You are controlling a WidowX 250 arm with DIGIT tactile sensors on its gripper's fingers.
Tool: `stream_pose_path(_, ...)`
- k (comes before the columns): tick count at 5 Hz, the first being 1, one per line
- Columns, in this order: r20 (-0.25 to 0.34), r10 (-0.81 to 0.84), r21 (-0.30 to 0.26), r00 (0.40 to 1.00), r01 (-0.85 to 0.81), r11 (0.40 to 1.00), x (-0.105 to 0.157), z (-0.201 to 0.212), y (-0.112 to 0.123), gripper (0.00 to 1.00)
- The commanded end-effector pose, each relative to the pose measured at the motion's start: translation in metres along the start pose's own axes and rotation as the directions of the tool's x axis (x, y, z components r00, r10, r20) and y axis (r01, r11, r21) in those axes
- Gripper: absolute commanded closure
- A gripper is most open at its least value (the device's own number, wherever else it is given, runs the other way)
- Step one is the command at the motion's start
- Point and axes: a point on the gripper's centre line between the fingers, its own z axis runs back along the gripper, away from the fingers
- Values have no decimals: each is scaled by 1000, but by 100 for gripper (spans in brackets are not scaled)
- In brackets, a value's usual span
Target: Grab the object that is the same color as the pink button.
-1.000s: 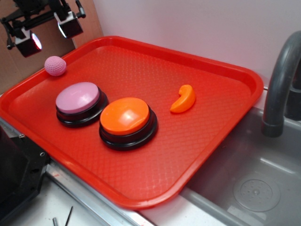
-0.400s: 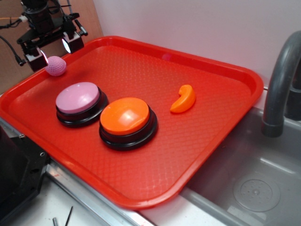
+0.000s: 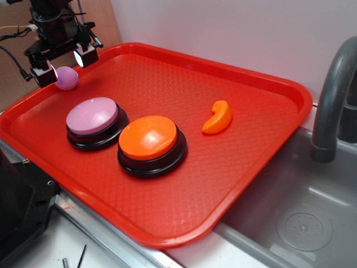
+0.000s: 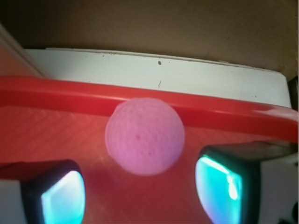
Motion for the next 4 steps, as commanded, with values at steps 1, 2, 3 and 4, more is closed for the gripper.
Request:
stream_pose_path(1,36,59,17,998,-59,998,21,-10,6,0)
stream_pose_path(2,9,60,11,998,-60,998,19,-17,4,0)
stream_pose_path(3,33,73,34,997,-74,997,16,-17,1,100)
stream_pose_path(4,46,83,48,996,-85,995,15,-21,0,100)
